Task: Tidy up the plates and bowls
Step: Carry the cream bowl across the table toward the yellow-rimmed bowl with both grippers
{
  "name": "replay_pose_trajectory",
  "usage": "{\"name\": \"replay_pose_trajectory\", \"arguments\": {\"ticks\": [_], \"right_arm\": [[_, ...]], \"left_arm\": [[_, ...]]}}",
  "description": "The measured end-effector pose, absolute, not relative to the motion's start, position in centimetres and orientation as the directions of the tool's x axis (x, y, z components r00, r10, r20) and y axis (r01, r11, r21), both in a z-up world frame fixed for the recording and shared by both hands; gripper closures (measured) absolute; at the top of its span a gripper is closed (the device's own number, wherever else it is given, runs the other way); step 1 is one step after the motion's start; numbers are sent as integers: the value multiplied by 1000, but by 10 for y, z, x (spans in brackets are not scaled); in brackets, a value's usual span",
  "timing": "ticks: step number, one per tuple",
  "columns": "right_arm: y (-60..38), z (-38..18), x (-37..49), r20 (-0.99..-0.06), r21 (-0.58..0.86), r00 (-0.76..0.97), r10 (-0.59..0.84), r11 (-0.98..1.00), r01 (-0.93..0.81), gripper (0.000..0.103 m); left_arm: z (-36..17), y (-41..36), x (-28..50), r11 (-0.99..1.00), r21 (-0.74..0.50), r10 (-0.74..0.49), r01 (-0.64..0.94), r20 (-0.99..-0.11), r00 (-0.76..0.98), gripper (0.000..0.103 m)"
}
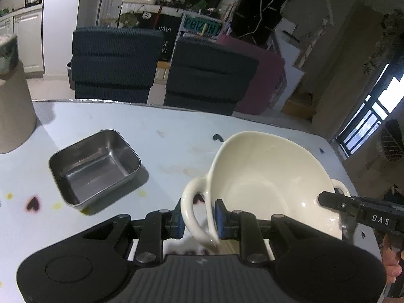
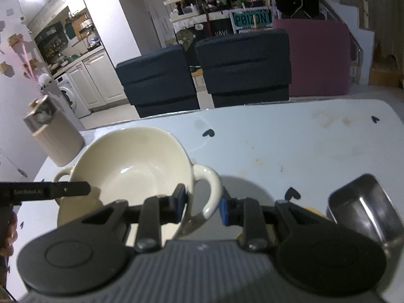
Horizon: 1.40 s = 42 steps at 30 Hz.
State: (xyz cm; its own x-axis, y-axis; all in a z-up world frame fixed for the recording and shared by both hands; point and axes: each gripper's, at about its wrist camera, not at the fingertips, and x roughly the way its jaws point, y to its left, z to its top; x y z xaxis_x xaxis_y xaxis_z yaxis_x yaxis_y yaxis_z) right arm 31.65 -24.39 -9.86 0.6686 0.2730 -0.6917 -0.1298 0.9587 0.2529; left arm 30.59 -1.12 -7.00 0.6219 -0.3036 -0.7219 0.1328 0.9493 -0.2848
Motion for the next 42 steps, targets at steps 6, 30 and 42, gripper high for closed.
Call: {"name": "replay_pose_trajectory", "arguments": {"ticks": [6,30,42], "right_arm": [[-247,-81,275,-672,244,690,271,960,-140,72],[-257,-89,158,-686,189,697,209,976,-106,72],[-264,-117,146,-743,162,645,180,983,-87,71]], "left_arm": [[-57,-13,265,946,-293,-311,138,-700,643,78],[-86,-40,150,927,-335,-364,168,-695,620,78],[-122,-56,147,926,-335,-373,174,-743,555,76]]}}
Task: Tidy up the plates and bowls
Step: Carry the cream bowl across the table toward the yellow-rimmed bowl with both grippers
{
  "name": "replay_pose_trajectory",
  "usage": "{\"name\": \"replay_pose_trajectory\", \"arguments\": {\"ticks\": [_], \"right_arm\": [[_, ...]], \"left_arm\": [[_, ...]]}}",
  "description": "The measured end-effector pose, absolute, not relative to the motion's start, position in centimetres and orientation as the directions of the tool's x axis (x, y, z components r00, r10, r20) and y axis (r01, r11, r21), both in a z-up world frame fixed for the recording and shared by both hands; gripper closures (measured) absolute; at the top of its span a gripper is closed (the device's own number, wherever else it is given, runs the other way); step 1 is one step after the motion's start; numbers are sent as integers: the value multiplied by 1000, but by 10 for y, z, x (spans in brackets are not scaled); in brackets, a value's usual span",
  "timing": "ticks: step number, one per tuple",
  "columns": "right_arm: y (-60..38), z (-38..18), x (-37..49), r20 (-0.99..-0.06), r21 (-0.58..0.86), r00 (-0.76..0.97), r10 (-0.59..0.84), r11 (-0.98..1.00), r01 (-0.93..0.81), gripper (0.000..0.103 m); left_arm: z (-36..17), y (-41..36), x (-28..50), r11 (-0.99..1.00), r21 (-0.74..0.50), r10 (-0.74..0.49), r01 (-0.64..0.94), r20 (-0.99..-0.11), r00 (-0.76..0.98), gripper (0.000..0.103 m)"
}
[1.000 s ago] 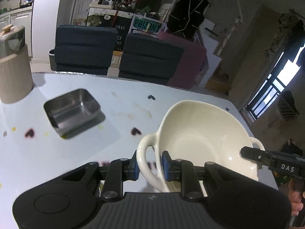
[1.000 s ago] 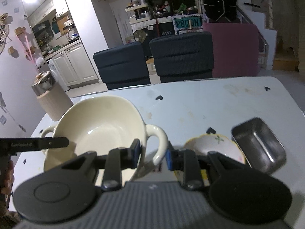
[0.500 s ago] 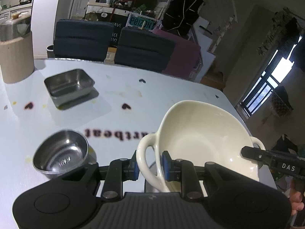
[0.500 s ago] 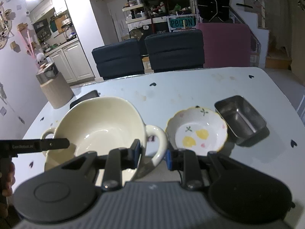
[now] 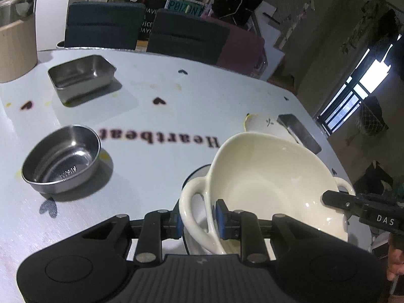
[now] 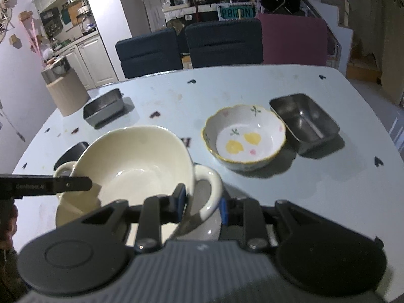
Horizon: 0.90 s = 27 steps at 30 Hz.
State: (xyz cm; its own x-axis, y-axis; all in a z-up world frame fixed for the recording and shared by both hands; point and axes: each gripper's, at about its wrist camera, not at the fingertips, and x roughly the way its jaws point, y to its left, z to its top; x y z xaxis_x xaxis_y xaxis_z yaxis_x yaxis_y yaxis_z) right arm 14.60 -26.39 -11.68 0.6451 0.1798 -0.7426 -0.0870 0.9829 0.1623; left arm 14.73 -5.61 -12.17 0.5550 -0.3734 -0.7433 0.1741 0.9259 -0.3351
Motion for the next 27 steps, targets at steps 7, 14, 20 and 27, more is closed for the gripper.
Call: {"name": "replay_pose_trajectory", "arguments": {"ticks": [7,14,20,27], "right_arm": [[-257,-127,151,-769,119,622,151,989,-93,71],[-249,-135,154,-788,87,601,131,991,-102,71],[-244,-138,161,-807,57,581,108,993,-106,71],[-241,-141,166,-818,37,569,88,994,-101,71]], "left_arm": [[-137,-60,152,932,-323,-360,166,-767,530,73],[-151,-53,158,930,-338,-363,146,-779,511,72],[-164,-49,162,918,-378,-386,120,-784,486,72],[-172,-50,166,911,-394,-400,117,-784,475,72]]}}
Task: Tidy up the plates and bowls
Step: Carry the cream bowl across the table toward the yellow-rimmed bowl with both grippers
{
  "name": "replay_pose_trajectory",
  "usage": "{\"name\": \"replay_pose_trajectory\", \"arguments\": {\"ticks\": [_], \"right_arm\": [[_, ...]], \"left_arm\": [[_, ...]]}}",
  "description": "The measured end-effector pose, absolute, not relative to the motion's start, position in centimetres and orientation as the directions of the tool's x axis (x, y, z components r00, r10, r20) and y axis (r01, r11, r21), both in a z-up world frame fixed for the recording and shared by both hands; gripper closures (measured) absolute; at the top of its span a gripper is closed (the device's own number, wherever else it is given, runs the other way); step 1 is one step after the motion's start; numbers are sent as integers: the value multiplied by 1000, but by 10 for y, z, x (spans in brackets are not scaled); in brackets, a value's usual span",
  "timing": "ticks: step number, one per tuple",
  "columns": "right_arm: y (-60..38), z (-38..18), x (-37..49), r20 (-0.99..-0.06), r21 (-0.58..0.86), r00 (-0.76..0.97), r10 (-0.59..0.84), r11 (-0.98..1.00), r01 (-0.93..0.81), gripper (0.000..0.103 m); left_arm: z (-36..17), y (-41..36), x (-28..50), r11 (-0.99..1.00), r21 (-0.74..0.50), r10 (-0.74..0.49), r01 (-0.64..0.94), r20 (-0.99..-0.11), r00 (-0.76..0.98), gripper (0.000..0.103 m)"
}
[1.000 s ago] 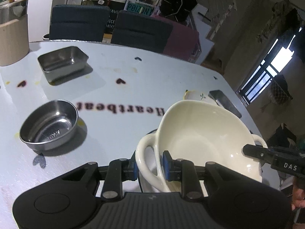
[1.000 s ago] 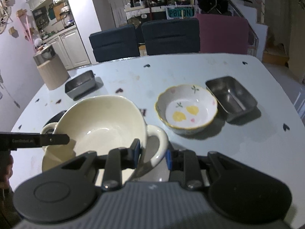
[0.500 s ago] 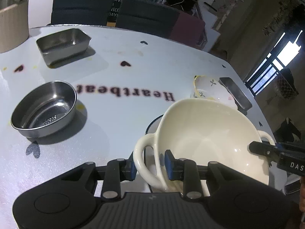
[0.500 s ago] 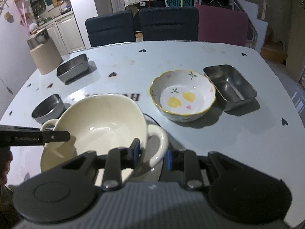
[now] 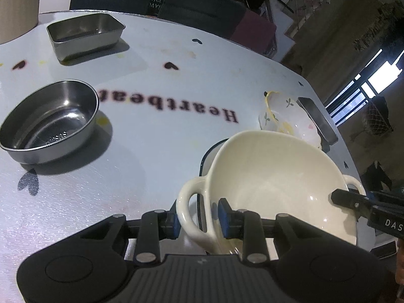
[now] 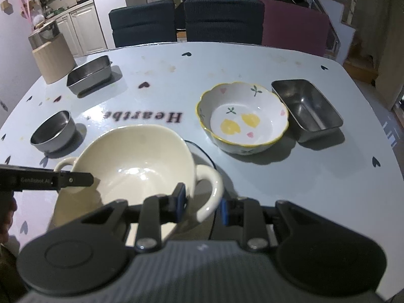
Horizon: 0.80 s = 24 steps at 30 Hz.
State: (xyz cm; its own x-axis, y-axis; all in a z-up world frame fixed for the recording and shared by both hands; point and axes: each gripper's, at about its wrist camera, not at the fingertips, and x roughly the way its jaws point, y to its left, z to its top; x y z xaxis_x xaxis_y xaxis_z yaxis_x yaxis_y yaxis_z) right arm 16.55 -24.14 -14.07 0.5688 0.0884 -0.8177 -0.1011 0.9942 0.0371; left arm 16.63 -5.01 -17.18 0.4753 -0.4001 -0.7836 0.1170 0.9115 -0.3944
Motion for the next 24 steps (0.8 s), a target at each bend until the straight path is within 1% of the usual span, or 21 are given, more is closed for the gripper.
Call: {"name": "replay_pose_trajectory", "arguments": {"ticks": [24], "right_arm": [[-235,-144,169,-826,13,559,67,995,-100,71]], "left_arm": [[-182,-52,171,911,-401,-399,101,-787,471,70]]}}
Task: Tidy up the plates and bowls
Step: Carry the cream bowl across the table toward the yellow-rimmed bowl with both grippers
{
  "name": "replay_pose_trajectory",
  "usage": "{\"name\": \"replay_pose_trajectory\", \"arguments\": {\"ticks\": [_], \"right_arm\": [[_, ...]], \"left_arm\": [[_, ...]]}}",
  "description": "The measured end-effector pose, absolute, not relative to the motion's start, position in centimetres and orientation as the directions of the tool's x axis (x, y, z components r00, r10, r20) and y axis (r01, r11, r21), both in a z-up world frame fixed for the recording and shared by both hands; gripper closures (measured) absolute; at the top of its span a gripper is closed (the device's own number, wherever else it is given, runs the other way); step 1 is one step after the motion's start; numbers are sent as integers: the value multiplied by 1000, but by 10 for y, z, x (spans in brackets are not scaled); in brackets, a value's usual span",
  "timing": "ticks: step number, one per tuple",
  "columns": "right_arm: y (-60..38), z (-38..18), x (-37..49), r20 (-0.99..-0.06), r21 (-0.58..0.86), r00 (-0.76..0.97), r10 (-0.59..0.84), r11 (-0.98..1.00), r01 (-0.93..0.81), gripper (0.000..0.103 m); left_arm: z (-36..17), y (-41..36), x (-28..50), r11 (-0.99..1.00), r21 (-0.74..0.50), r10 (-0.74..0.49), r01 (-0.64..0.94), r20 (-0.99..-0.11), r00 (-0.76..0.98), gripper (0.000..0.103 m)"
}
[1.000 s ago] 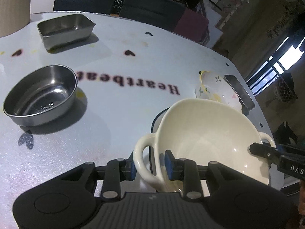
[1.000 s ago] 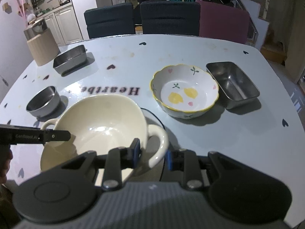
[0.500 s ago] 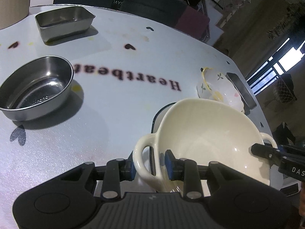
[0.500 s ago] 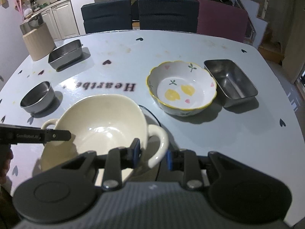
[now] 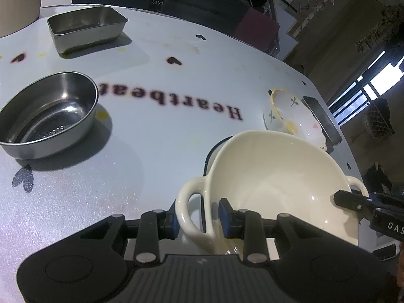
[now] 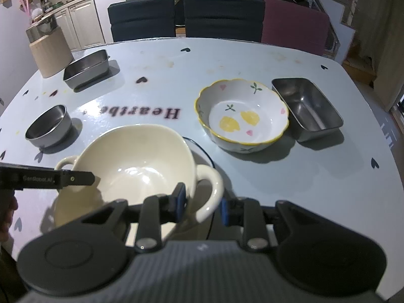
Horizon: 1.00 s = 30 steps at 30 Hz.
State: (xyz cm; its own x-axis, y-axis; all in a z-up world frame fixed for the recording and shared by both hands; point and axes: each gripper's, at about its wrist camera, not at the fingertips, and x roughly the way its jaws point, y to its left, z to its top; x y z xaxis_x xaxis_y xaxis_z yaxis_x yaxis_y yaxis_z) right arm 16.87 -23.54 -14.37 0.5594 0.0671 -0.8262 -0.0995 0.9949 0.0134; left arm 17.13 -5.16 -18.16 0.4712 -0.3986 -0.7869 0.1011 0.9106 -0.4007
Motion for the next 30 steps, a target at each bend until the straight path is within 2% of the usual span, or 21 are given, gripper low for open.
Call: {"name": "replay_pose_trajectory", "arguments": {"ticks": [14,30], "right_arm": [[-236,-145,169,-839,17,538,81,992,-123,70],[-254,-156,188,-865,104,482,141,989,-102,70]], "left_arm": [[-180,-53,169,918,-377,-390,127,-789,475,69],[-175,-62,166,932,-303,-362,199,-799,480,68]]}}
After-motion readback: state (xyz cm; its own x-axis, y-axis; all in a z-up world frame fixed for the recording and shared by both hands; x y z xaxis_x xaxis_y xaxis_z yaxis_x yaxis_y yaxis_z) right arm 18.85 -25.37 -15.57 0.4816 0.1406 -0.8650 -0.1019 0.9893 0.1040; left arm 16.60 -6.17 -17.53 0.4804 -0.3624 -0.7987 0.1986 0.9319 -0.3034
